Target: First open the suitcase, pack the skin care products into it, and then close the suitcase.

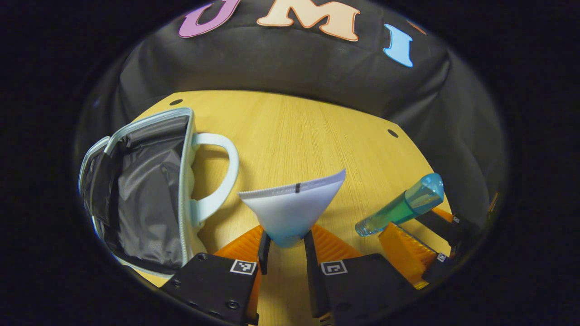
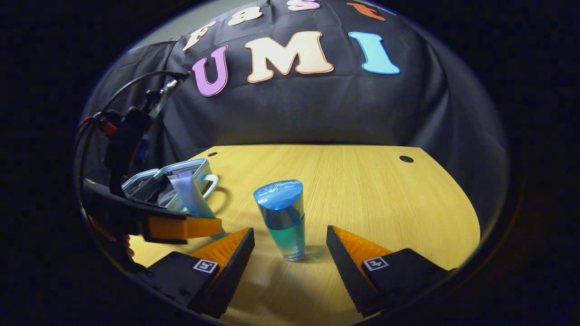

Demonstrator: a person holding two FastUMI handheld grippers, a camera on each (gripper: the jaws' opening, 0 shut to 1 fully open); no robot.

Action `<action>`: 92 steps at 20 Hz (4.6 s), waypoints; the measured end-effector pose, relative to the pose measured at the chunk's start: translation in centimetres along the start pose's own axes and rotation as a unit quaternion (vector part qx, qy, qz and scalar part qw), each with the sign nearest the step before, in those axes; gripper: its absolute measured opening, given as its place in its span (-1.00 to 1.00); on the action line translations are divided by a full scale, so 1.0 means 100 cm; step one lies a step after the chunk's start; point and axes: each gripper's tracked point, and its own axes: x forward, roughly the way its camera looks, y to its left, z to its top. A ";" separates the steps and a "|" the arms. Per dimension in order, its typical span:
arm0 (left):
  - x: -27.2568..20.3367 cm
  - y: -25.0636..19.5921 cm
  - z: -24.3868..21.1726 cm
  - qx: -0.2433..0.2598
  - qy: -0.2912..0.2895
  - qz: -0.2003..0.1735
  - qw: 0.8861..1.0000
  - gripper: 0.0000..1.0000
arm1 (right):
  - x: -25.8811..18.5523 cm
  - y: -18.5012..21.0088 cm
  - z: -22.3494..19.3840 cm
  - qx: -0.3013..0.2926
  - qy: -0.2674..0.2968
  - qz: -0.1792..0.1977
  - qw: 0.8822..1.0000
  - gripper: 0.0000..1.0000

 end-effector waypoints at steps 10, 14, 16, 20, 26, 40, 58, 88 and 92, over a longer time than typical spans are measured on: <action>-0.075 0.073 0.042 -0.051 -0.019 0.036 0.998 -0.26 | 0.034 0.004 -0.001 0.001 0.003 -0.008 1.000 0.20; -0.092 0.135 0.037 -0.094 0.000 0.086 0.992 -0.26 | 0.032 0.004 -0.003 -0.010 0.011 -0.017 1.000 0.00; -0.095 0.170 0.022 -0.114 0.034 0.108 0.987 -0.26 | 0.031 0.004 -0.003 -0.020 0.019 -0.019 0.999 -0.06; -0.094 0.205 -0.013 -0.131 0.117 0.103 0.979 -0.25 | 0.019 0.015 0.004 -0.018 0.023 -0.014 0.999 -0.09; -0.087 0.215 -0.036 -0.125 0.187 0.063 0.972 -0.25 | -0.011 0.059 0.037 -0.023 0.010 0.006 1.000 -0.04; -0.141 0.248 0.030 -0.108 0.078 0.022 0.991 0.93 | -0.009 0.268 0.062 -0.070 0.015 0.155 0.985 -0.04; -0.313 0.463 -0.009 -0.288 -0.029 0.184 0.939 0.94 | 0.064 0.321 -0.038 -0.073 0.214 0.171 0.959 -0.09; -0.191 0.611 -0.066 -0.439 0.030 0.172 0.882 -0.68 | -0.014 0.140 0.097 -0.019 0.018 -0.018 1.000 0.97; -0.197 0.603 -0.060 -0.422 0.043 0.178 0.888 -0.87 | -0.016 0.137 0.095 -0.017 0.016 -0.015 1.000 0.97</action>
